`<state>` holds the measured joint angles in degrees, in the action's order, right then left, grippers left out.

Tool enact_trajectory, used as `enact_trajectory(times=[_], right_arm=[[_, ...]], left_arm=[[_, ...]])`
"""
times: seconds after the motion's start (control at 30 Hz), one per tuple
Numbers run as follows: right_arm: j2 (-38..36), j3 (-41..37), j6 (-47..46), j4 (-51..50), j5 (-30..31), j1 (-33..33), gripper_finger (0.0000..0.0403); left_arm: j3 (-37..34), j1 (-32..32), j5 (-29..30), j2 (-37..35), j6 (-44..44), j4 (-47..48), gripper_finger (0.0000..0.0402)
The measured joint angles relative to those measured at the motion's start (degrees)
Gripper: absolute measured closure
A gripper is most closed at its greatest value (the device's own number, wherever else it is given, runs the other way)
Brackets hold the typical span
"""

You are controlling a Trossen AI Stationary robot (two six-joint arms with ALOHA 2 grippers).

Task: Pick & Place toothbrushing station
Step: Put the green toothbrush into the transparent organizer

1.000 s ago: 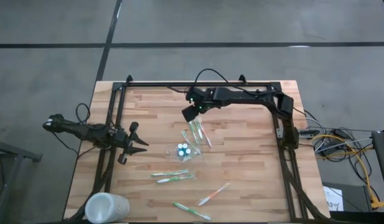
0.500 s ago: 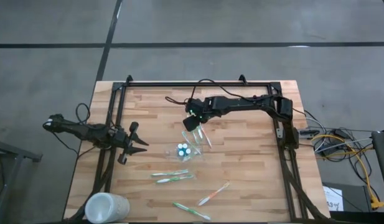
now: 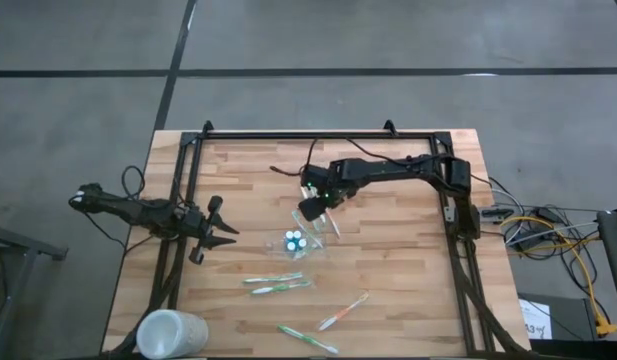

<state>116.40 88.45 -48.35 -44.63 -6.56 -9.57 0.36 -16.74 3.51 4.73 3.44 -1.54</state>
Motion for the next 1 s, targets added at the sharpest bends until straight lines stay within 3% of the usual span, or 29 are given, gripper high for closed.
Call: enact_trajectory(times=[0.3,1.0], right_arm=[[0.02,-0.52,0.71,-0.05,0.26,0.73,0.0245],[0.25,-6.00,-1.85,5.07,-6.86,1.94,0.0243]], left_arm=[[0.00,0.00,0.00,0.00,0.00,0.00,0.0293],[0.00,-0.01,0.00,0.00,0.00,0.02,0.0293]])
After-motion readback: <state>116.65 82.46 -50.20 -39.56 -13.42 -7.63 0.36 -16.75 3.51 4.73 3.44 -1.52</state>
